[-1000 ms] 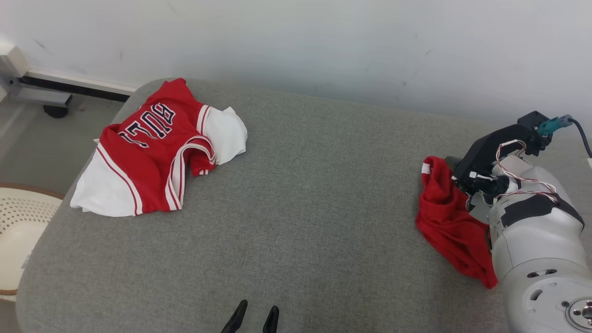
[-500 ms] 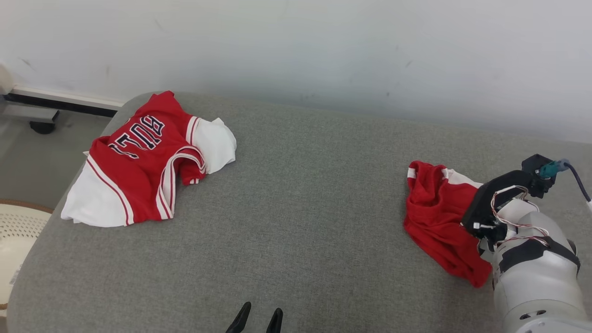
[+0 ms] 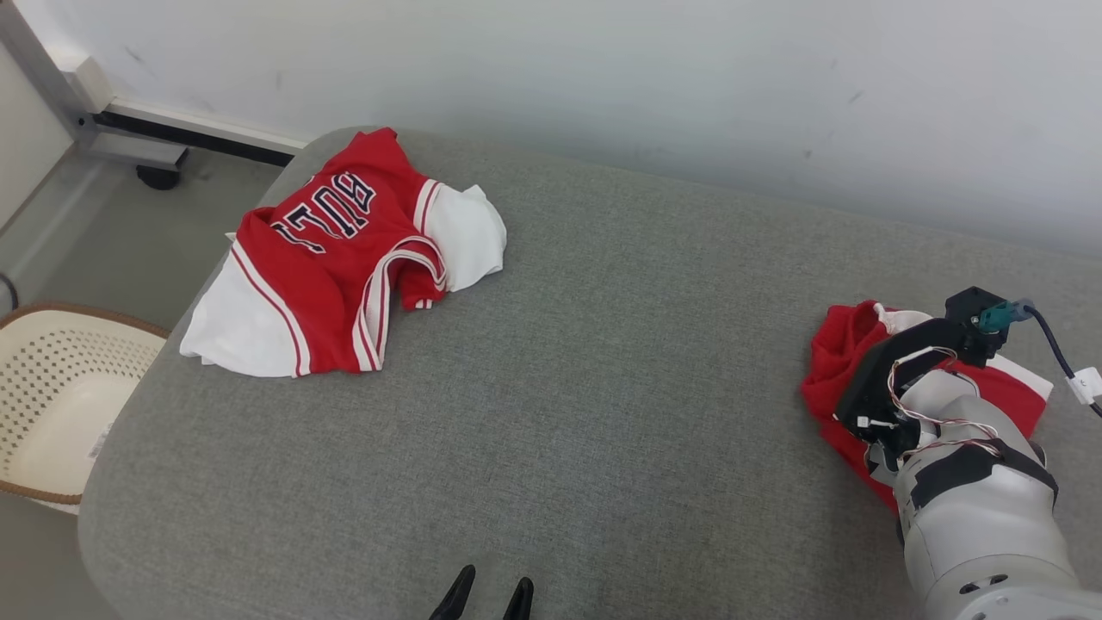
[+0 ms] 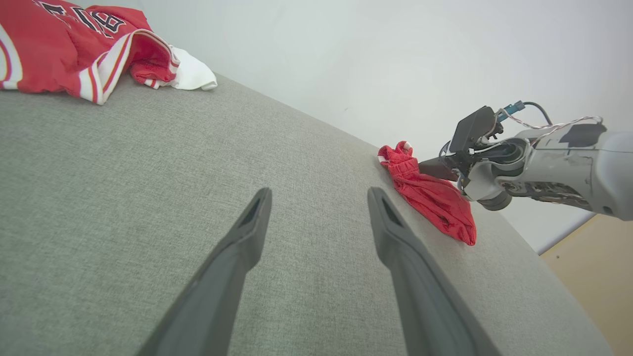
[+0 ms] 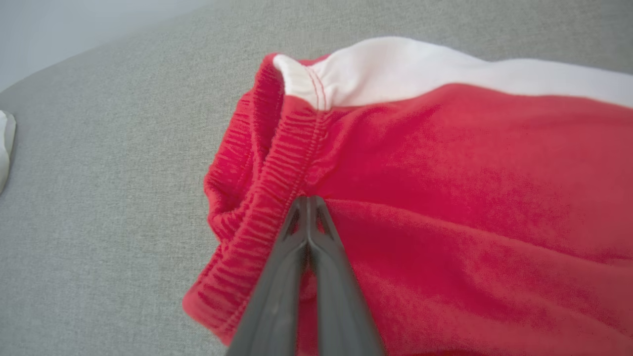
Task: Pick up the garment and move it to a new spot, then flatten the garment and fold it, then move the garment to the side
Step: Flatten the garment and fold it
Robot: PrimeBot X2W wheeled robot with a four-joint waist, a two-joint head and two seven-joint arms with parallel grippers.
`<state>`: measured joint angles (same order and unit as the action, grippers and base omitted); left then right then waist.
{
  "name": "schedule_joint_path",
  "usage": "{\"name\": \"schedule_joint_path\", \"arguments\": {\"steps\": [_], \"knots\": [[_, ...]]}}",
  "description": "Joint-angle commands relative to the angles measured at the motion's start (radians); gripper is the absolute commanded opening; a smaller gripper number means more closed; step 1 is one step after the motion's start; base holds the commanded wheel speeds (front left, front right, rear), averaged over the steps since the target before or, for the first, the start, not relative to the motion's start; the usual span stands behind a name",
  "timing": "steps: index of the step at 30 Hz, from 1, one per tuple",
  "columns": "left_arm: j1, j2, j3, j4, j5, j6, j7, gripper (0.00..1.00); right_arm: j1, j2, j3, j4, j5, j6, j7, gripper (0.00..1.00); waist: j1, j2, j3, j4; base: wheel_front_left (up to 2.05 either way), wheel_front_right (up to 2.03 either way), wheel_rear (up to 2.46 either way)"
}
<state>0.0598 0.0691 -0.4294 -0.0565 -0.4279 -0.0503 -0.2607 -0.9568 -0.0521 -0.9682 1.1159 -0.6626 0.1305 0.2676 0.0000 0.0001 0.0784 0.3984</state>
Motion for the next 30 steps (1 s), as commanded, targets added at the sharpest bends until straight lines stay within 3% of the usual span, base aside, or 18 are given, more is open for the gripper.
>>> {"name": "schedule_joint_path", "arguments": {"steps": [1, 12, 20, 21, 22, 25, 30], "knots": [[0.001, 0.001, -0.002, 0.004, 0.001, 0.001, -0.005, 1.00, -0.007, 0.003, 0.009, 0.001, -0.007, 0.000, -0.008, 0.00, 0.0000, -0.0001, 0.015, 0.021, 0.00, 0.00, 0.00], [-0.012, -0.005, -0.007, 0.011, 0.001, -0.001, -0.006, 1.00, 0.006, 0.003, 0.037, 0.042, -0.007, 0.000, -0.016, 0.00, 0.0000, -0.0001, 0.038, 0.036, 0.00, 0.00, 0.00], [0.002, 0.000, 0.016, 0.011, 0.010, 0.003, -0.006, 1.00, -0.019, 0.003, 0.033, 0.060, -0.007, 0.000, -0.064, 0.00, 0.0000, -0.0001, -0.022, -0.015, 0.00, 0.00, 0.00], [0.007, 0.002, 0.018, 0.012, 0.010, 0.003, -0.006, 1.00, -0.015, 0.003, 0.047, 0.060, -0.007, 0.000, -0.066, 0.33, 0.0000, -0.0001, -0.033, -0.025, 0.00, 0.00, 0.00], [0.012, 0.004, 0.020, 0.012, 0.011, 0.004, -0.006, 1.00, -0.015, 0.003, 0.040, 0.063, -0.006, 0.000, -0.070, 1.00, 0.0000, -0.0001, -0.047, -0.037, 0.00, 0.00, 0.00], [0.029, 0.013, 0.029, 0.011, 0.012, 0.009, -0.005, 1.00, -0.026, 0.003, 0.038, 0.091, -0.001, 0.000, -0.112, 1.00, 0.0000, -0.0001, -0.089, -0.075, 0.00, 0.00, 0.00], [0.043, 0.025, 0.051, 0.000, 0.014, 0.029, -0.005, 1.00, -0.055, 0.003, 0.078, 0.156, 0.020, 0.000, -0.278, 1.00, 0.0000, -0.0001, -0.135, -0.138, 0.00, 0.00, 0.00]]}}
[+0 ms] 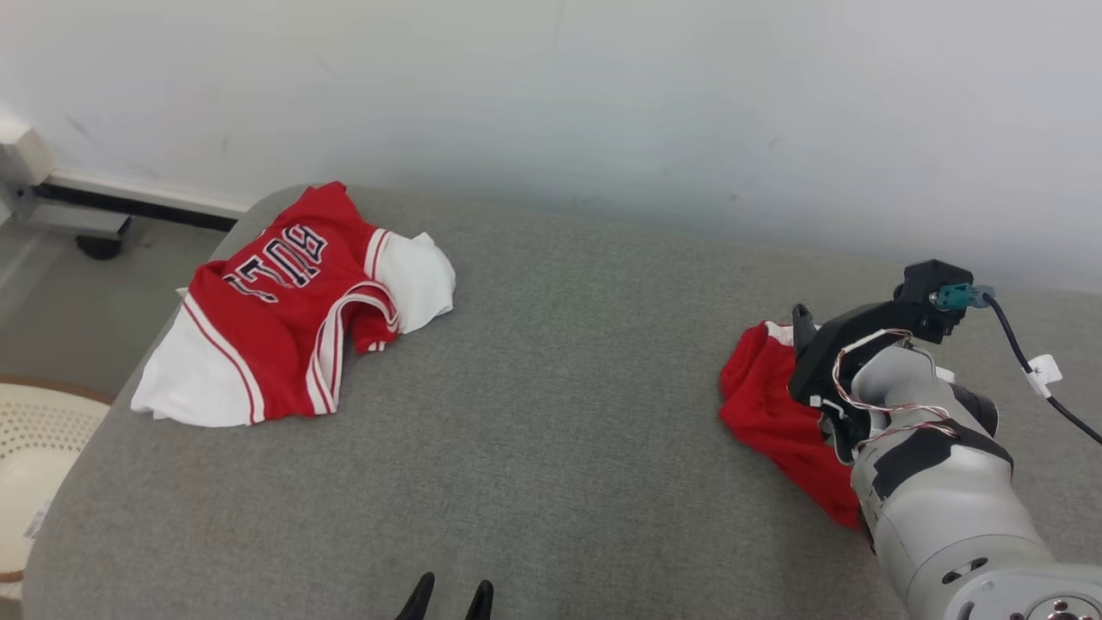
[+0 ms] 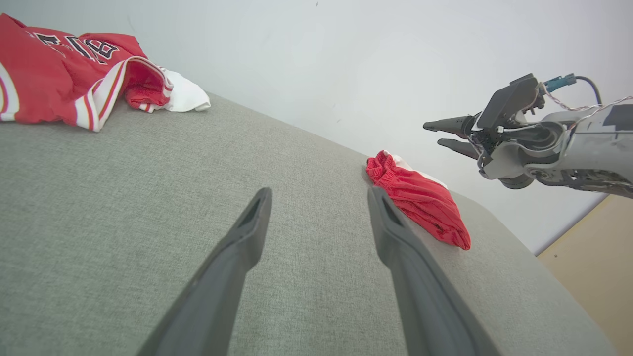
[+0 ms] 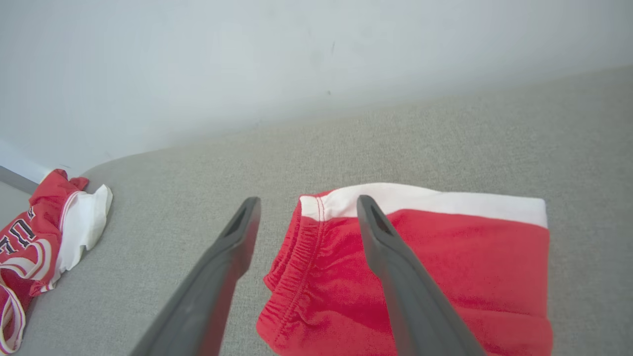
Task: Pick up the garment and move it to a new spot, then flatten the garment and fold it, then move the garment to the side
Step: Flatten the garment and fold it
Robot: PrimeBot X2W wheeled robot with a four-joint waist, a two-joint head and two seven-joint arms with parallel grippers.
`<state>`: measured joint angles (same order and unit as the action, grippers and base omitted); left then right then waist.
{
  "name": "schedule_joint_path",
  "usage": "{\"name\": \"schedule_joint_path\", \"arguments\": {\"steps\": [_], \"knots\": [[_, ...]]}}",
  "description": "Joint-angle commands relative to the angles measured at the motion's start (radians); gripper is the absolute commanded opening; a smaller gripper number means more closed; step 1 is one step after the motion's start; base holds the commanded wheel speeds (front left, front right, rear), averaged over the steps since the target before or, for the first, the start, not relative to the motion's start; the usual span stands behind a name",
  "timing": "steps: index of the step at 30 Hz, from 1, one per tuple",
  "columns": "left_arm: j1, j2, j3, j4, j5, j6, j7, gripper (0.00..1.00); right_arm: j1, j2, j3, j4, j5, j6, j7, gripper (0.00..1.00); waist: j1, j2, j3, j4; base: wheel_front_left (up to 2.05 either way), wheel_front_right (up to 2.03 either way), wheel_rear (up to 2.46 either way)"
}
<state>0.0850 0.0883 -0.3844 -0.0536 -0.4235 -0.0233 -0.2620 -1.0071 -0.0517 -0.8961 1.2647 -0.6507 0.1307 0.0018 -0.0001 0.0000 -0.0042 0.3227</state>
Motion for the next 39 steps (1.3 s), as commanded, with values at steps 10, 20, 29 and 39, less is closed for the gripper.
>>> {"name": "schedule_joint_path", "arguments": {"steps": [10, 20, 29, 39], "knots": [[0.014, 0.018, 0.069, 0.005, 0.063, 0.073, -0.004, 1.00, 0.142, 0.003, 0.422, 0.027, 0.246, 0.000, -0.265, 1.00, 0.0001, 0.0000, -0.088, -0.135, 0.00, 0.00, 0.00], [0.059, 0.010, 0.188, 0.000, 0.135, 0.119, -0.004, 1.00, 0.674, 0.003, 0.845, -0.663, 0.690, 0.000, -0.266, 1.00, 0.0001, 0.0000, -0.096, -0.219, 0.00, 0.00, 0.00], [0.070, 0.007, 0.248, 0.005, 0.194, 0.095, -0.004, 1.00, 1.003, 0.001, 0.922, -1.065, 0.725, 0.000, -0.155, 1.00, 0.0001, 0.0000, -0.084, -0.233, 0.00, 0.00, 0.00], [0.106, 0.014, 0.325, 0.037, 0.214, 0.042, -0.004, 1.00, 1.105, 0.001, 0.971, -1.195, 0.731, 0.000, -0.081, 1.00, 0.0001, 0.0000, -0.100, -0.246, 0.00, 0.00, 0.00]]}}
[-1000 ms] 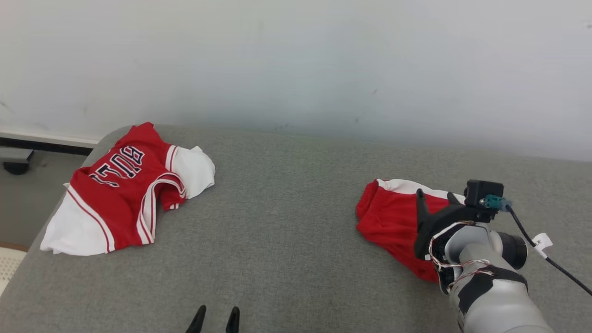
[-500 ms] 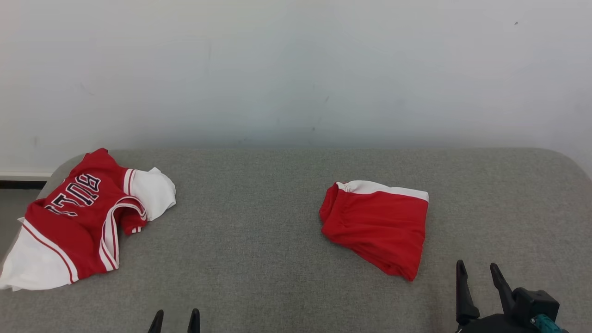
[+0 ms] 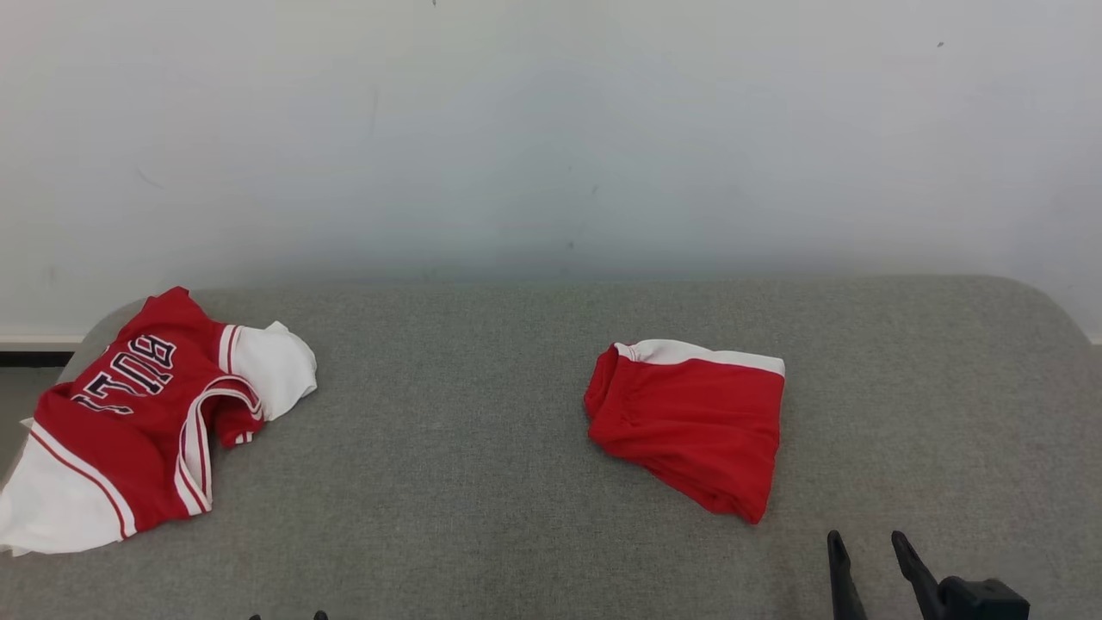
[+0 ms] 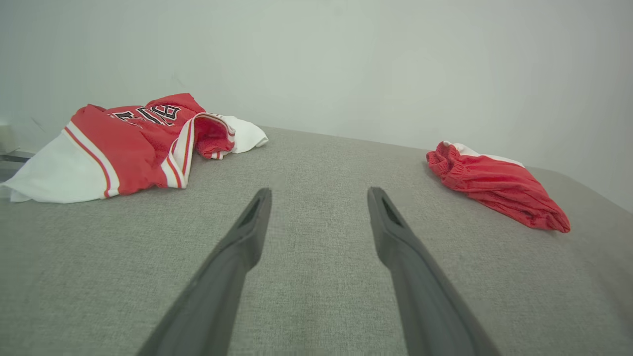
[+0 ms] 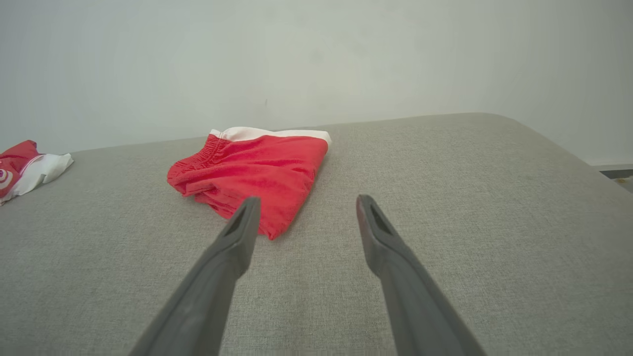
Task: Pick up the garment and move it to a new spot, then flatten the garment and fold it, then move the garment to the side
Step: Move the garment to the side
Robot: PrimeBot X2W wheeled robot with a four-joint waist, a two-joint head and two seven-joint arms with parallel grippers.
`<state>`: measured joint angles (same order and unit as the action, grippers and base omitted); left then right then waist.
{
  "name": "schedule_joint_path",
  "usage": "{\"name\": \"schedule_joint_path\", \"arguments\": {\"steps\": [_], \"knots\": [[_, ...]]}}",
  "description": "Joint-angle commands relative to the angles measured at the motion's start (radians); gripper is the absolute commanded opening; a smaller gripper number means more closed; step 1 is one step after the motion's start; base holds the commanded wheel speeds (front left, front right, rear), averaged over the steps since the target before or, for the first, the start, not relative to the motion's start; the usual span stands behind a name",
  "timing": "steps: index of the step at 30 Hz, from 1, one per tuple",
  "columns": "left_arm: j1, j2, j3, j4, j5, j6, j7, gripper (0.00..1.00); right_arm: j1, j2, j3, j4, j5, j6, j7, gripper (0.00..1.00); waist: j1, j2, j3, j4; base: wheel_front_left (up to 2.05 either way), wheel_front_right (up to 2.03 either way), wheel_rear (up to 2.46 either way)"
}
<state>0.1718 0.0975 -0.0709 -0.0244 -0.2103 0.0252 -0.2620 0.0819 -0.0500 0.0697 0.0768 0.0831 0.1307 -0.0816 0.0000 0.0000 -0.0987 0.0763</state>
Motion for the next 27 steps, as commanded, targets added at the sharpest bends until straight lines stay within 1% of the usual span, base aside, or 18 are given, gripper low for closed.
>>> {"name": "schedule_joint_path", "arguments": {"steps": [1, 8, 22, 27], "knots": [[0.019, 0.002, 0.019, 0.011, 0.002, -0.012, -0.004, 1.00, 0.019, 0.000, 0.010, -0.010, -0.011, 0.000, 0.008, 1.00, 0.0000, 0.0000, -0.008, 0.000, 0.00, 0.00, 0.00], [0.037, -0.013, 0.050, 0.018, 0.024, -0.031, -0.004, 1.00, 0.034, -0.001, 0.013, -0.029, -0.009, 0.000, 0.026, 1.00, 0.0000, 0.0000, -0.019, -0.004, 0.00, 0.00, 0.00], [0.019, -0.034, 0.069, 0.026, 0.048, -0.067, -0.004, 1.00, 0.036, -0.001, 0.022, -0.029, 0.018, 0.000, 0.039, 1.00, 0.0000, 0.0000, -0.015, 0.000, 0.00, 0.00, 0.00], [0.016, -0.038, 0.068, 0.027, 0.052, -0.071, -0.004, 1.00, 0.029, -0.001, 0.026, -0.030, -0.001, 0.000, 0.031, 1.00, 0.0000, 0.0000, -0.013, -0.003, 0.00, 0.00, 0.00]]}}
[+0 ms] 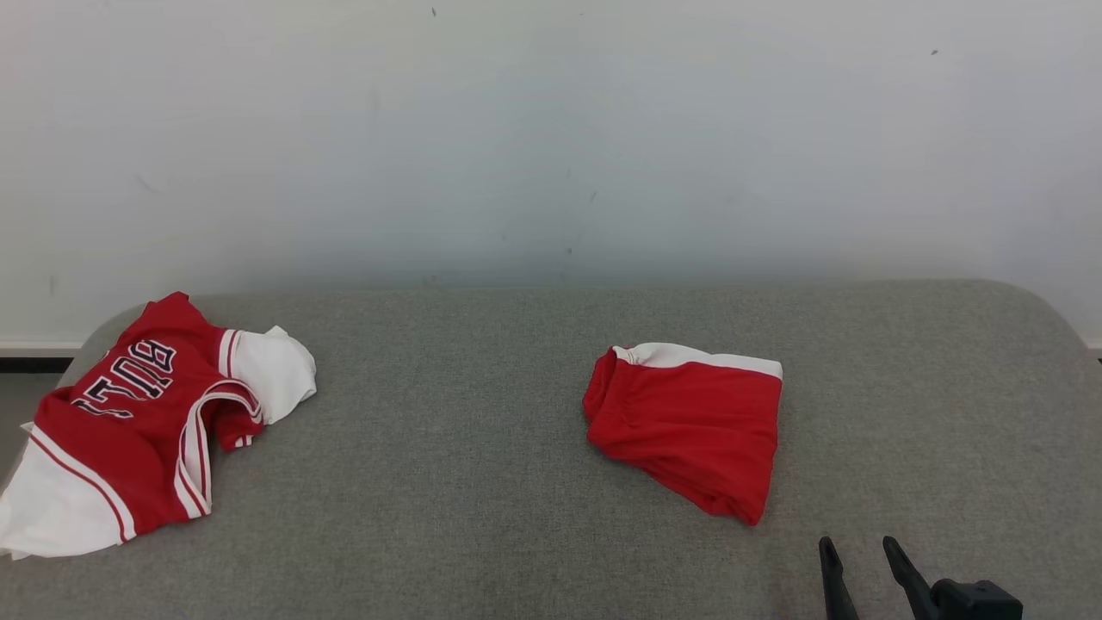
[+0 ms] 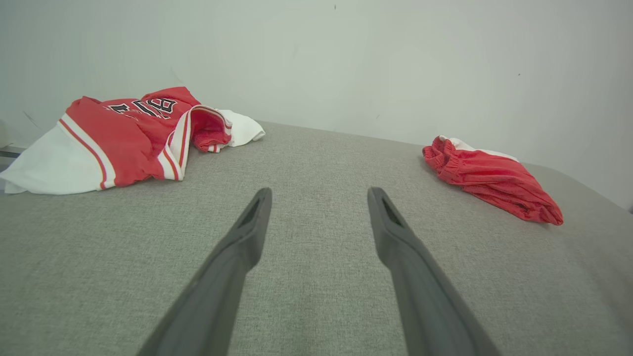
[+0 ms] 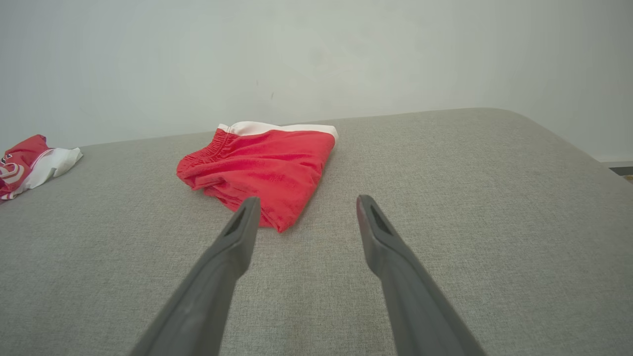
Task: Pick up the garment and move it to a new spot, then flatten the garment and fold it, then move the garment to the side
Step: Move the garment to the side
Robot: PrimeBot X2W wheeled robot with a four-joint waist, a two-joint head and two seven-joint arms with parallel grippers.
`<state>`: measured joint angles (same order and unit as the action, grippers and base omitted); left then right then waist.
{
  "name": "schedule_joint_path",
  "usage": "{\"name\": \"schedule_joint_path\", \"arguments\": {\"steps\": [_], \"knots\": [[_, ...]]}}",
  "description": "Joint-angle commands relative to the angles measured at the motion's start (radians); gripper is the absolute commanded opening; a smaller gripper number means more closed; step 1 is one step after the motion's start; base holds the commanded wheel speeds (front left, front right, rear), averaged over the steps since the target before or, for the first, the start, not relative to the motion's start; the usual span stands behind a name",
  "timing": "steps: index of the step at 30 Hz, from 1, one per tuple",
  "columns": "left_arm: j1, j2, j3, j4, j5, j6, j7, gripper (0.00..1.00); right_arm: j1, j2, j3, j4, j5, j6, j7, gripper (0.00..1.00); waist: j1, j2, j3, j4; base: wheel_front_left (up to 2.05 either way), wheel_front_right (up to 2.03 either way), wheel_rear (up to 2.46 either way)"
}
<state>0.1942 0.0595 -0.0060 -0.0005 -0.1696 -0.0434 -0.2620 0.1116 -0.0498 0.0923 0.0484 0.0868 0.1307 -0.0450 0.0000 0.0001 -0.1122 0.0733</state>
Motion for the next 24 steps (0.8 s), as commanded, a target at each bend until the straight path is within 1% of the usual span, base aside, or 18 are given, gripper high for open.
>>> {"name": "schedule_joint_path", "arguments": {"steps": [1, 4, 6, 8, 10, 12, 14, 17, 19, 22, 24], "knots": [[-0.006, -0.001, 0.003, 0.003, 0.011, -0.004, -0.004, 1.00, -0.002, -0.001, 0.004, -0.001, -0.007, 0.000, -0.006, 1.00, 0.0000, -0.0001, 0.001, -0.001, 0.00, 0.00, 0.00], [-0.009, -0.004, -0.002, 0.002, 0.013, -0.006, -0.004, 1.00, -0.004, -0.001, -0.003, 0.001, -0.002, 0.000, 0.001, 1.00, 0.0000, -0.0001, 0.002, 0.004, 0.00, 0.00, 0.00], [-0.008, -0.005, -0.007, -0.003, 0.015, -0.006, -0.004, 1.00, -0.013, -0.001, -0.024, 0.010, 0.046, 0.000, 0.021, 1.00, 0.0000, -0.0001, 0.005, 0.008, 0.00, 0.00, 0.00], [-0.004, -0.006, -0.010, -0.008, 0.011, -0.002, -0.004, 1.00, -0.039, -0.002, -0.054, 0.024, 0.092, 0.000, 0.059, 1.00, 0.0000, -0.0001, 0.009, 0.011, 0.00, 0.00, 0.00], [-0.004, -0.007, -0.010, -0.011, -0.005, -0.002, -0.004, 1.00, -0.089, -0.001, -0.093, 0.050, 0.121, 0.000, 0.123, 1.00, 0.0000, -0.0001, 0.015, 0.014, 0.00, 0.00, 0.00], [-0.007, -0.008, -0.016, -0.008, -0.005, 0.000, -0.004, 1.00, -0.150, 0.000, -0.119, 0.081, 0.121, 0.000, 0.204, 1.00, 0.0000, -0.0001, 0.017, 0.020, 0.00, 0.00, 0.00], [-0.013, -0.008, -0.020, -0.007, -0.011, 0.001, -0.004, 1.00, -0.220, 0.000, -0.147, 0.132, 0.108, 0.000, 0.316, 1.00, 0.0000, -0.0001, 0.020, 0.027, 0.00, 0.00, 0.00], [-0.021, -0.009, -0.032, -0.003, -0.012, -0.001, -0.004, 1.00, -0.340, -0.003, -0.221, 0.237, 0.112, 0.000, 0.505, 1.00, 0.0000, -0.0001, 0.025, 0.041, 0.00, 0.00, 0.00], [-0.017, -0.009, -0.046, -0.005, -0.017, 0.004, -0.004, 1.00, -0.421, 0.004, -0.227, 0.300, 0.065, 0.000, 0.633, 1.00, 0.0000, -0.0001, 0.028, 0.054, 0.00, 0.00, 0.00], [-0.022, -0.009, -0.069, -0.005, -0.024, 0.007, -0.004, 1.00, -0.529, -0.001, -0.268, 0.369, 0.025, 0.000, 0.751, 1.00, 0.0000, -0.0001, 0.042, 0.079, 0.00, 0.00, 0.00], [-0.027, -0.009, -0.084, -0.003, -0.028, 0.008, -0.004, 1.00, -0.590, 0.000, -0.289, 0.414, 0.001, 0.000, 0.796, 1.00, 0.0000, -0.0001, 0.051, 0.095, 0.00, 0.00, 0.00]]}}
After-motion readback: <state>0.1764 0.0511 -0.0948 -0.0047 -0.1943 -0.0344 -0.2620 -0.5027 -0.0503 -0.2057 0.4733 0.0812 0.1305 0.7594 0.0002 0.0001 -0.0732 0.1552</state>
